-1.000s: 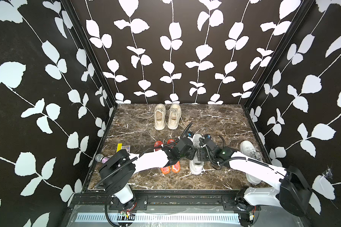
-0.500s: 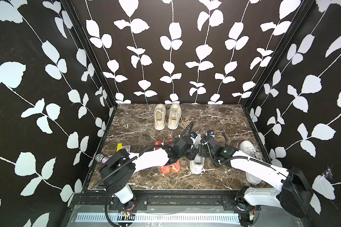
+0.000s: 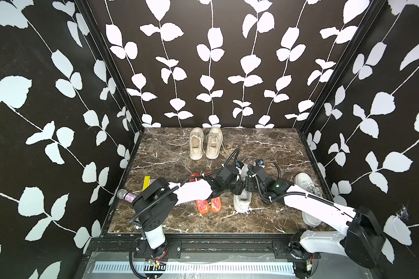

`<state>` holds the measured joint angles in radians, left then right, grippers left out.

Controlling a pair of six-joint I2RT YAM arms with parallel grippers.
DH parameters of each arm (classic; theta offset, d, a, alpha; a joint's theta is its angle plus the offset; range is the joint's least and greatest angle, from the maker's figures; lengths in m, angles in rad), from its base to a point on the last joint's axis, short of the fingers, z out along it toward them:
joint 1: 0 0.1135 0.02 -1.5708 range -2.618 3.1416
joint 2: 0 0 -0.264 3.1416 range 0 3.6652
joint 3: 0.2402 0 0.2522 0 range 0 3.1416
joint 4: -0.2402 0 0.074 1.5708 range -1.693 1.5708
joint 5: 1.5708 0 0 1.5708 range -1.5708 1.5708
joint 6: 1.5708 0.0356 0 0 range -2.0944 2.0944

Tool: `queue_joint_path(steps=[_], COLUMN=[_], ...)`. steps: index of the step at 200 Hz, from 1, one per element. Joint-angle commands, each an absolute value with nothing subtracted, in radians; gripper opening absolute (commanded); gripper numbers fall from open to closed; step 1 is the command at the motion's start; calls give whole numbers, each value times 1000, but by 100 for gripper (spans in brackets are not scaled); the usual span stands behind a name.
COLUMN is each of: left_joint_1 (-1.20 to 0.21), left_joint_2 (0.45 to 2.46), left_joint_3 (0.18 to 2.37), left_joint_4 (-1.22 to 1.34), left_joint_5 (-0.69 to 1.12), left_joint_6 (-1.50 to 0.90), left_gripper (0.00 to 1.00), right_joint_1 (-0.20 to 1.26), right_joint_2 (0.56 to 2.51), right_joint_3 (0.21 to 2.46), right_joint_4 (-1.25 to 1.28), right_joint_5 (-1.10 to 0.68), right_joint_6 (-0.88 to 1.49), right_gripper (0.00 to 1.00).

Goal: Remove the insole from the shoe

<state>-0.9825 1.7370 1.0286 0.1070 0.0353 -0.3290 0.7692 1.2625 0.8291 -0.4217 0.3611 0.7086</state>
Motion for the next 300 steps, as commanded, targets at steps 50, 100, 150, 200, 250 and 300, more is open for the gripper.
queue_joint_path(steps=[50,100,150,200,250,300], left_joint_1=[-944,-939,-939,-939,-939,-939], left_joint_2=[1767,1797,1793,1781,1784,1773], left_joint_3=[1087,1112,1105,1086,1097,1080], left_joint_4=[217,220,222,229,202,197], left_joint_5=[71,119,117,111,96,85], left_joint_6=[-388,-403,-411,-419,-428,-421], left_gripper=[46,37,32,29,23,8], right_joint_1=[772,797,811,822,806,733], right_joint_2=[1135,1089,1154,1233,1270,1287], right_joint_3=[789,710,716,740,754,755], right_joint_4=[-447,-361,-287,-291,-407,-486], right_joint_5=[253,147,104,173,322,350], right_joint_6=[743,752,748,745,742,761], right_gripper=[66,42,35,30,23,23])
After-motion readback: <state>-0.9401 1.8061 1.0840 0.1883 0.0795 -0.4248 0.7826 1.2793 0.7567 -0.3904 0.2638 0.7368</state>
